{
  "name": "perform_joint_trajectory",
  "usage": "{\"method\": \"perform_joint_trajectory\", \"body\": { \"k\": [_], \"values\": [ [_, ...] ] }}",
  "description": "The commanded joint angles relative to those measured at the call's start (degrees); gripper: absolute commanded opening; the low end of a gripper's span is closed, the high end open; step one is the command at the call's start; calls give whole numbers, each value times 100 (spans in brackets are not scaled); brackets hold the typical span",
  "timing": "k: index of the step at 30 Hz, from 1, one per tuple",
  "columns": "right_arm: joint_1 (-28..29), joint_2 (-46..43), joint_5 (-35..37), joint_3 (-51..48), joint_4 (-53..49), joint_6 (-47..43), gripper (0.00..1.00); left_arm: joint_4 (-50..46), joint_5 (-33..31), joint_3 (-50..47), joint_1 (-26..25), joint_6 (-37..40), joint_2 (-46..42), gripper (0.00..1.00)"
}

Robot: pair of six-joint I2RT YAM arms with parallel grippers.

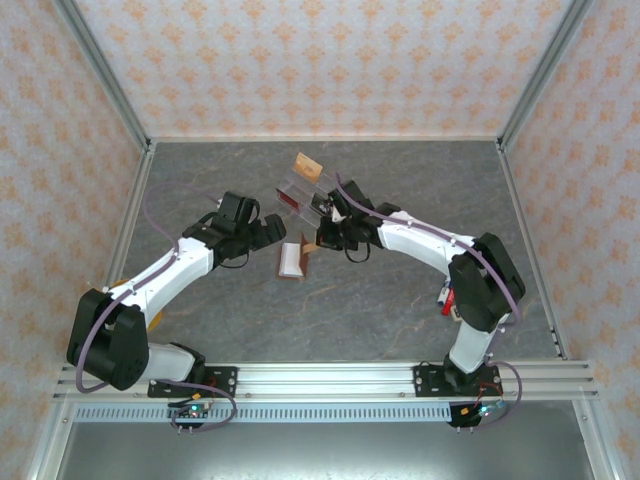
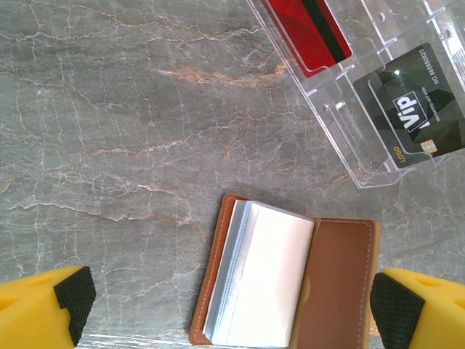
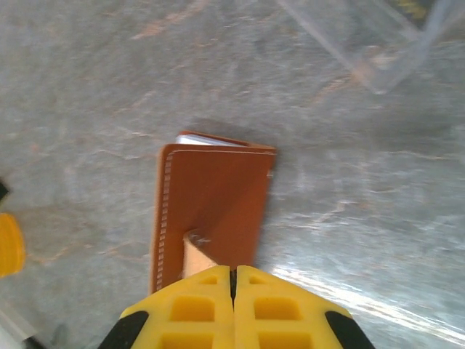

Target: Take the credit cards out of the card holder

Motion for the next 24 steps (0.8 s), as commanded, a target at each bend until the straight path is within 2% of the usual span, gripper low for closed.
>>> {"method": "perform_joint_trajectory", "body": {
  "k": [1, 5, 12, 16, 24],
  "values": [
    [16, -145, 1000, 108, -764, -293, 5, 32, 36, -103, 51, 28, 7, 100],
    [-18, -188, 1484, -44, -1166, -409, 5, 220, 498, -123, 50, 98, 180, 100],
    [-118, -52, 1652, -319, -1305, -262, 5, 728, 1307, -215, 48, 9, 648, 98],
    [-137, 36, 1619, -335, -1272, -210, 5, 1047, 1742, -242, 46, -92, 813, 93],
    [-132, 66, 1640, -264, -1242, -239, 5, 1379, 2078, -301, 47, -185, 774, 82]
  ]
}}
